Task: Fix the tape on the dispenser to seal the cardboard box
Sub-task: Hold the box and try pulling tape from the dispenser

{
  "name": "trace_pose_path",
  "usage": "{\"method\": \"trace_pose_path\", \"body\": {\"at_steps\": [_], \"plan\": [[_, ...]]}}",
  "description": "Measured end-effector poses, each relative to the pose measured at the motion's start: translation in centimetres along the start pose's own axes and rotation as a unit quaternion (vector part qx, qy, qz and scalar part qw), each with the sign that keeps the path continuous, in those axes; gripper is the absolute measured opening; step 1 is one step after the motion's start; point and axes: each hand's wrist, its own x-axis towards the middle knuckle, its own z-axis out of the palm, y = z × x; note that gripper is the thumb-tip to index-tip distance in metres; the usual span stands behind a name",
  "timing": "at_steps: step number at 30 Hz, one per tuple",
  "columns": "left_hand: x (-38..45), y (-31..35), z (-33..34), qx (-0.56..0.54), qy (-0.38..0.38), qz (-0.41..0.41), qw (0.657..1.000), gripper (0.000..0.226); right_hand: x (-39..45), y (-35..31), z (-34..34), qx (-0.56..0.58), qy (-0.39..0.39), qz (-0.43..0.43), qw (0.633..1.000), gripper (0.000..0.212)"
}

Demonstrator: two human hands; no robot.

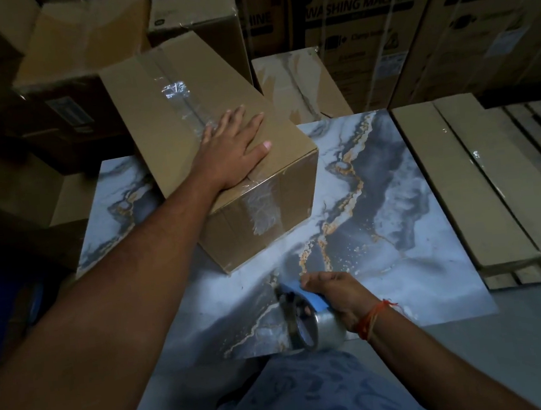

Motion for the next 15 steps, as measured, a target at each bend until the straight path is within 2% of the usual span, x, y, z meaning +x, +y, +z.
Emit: {"method": "trace_pose_path", "body": {"at_steps": [2, 5, 9, 15], "plan": [[0.0, 0.0, 0.0, -0.002, -0.003, -0.001, 1.0, 0.073, -0.4, 1.1, -0.5, -0.026, 0.015, 0.004, 1.0, 0.015], [0.0, 0.1, 0.1, 0.001, -0.004, -0.001, 1.0, 0.073, -1.4, 3.2, -1.9, -0.102, 0.054, -0.074, 0.991, 0.014], [0.0, 0.3, 0.0, -0.002, -0.001, -0.002, 1.0, 0.069, -1.9, 3.0, -3.4, -0.274, 0.099, -0.2, 0.936, 0.022], [0.0, 0.1, 0.1, 0.002, -0.001, -0.002, 1.0, 0.07, -1.8, 0.8, -4.2, -0.388, 0.144, -0.254, 0.874, 0.031]]}}
